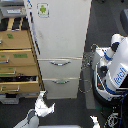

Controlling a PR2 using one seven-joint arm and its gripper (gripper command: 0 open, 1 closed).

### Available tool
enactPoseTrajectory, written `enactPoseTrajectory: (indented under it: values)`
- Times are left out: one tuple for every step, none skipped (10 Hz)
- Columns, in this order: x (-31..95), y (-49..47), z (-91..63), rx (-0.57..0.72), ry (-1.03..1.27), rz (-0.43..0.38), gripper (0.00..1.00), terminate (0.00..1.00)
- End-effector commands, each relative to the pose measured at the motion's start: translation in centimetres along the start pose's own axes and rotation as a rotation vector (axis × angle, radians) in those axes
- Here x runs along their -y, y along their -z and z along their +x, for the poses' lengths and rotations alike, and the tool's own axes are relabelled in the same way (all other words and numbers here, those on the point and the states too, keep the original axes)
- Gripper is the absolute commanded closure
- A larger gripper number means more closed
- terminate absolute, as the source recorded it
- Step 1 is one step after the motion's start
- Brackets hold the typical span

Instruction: Opening the fridge

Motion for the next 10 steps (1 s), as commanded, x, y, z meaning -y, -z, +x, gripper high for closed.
enactPoseTrajectory:
  values:
    - [-4.8, -5.3, 11.5, -0.015, -0.22, 0.133, 0.0, 0.0]
    - [-5.3, -5.3, 12.2, -0.021, -0.239, 0.155, 0.0, 0.0]
    - [-6.1, -5.5, 13.6, -0.034, -0.274, 0.191, 0.0, 0.0]
    - [-6.8, -5.7, 15.0, -0.044, -0.298, 0.213, 0.0, 0.0]
    - [-7.4, -6.0, 16.2, -0.048, -0.327, 0.213, 0.0, 0.0]
    - [-8.0, -6.1, 17.7, -0.071, -0.346, 0.187, 0.0, 0.0]
    - [-9.1, -5.9, 18.7, -0.097, -0.386, 0.151, 0.0, 0.0]
    - [-9.9, -5.8, 19.3, -0.101, -0.428, 0.124, 0.0, 0.0]
    - [-10.4, -5.7, 20.0, -0.109, -0.457, 0.126, 0.0, 0.0]
    - [-10.6, -6.4, 21.7, -0.105, -0.479, 0.146, 0.0, 0.0]
